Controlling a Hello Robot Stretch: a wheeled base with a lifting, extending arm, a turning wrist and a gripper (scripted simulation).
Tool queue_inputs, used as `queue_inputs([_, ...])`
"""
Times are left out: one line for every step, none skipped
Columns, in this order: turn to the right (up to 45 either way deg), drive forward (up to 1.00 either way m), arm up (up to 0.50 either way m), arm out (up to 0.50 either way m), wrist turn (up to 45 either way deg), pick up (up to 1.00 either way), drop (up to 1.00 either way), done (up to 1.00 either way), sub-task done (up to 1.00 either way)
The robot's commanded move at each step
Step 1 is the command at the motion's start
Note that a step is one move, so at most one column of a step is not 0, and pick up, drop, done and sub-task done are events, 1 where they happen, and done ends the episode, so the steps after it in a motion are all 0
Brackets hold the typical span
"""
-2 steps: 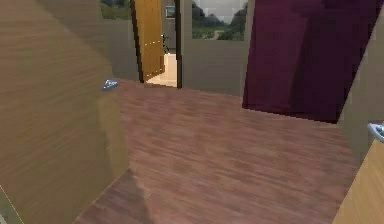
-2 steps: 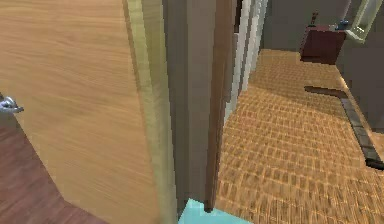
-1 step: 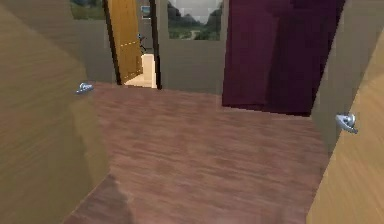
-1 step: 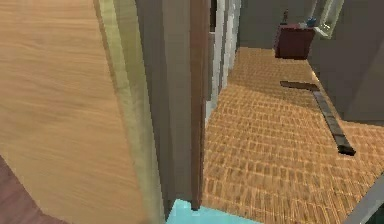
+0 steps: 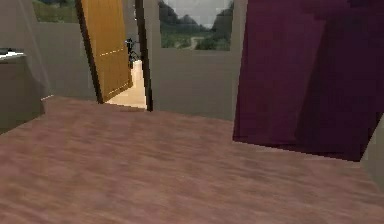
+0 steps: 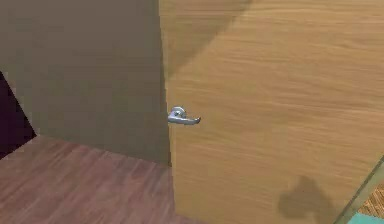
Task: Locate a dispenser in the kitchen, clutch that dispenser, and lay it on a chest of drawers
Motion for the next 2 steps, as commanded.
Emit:
queue_inputs([0.0, 0.55, 0.0, 0.0, 0.0, 0.0, 0.0, 0.0, 0.0])
queue_inputs([-39.0, 0.0, 0.0, 0.0, 0.0, 0.0, 0.0, 0.0, 0.0])
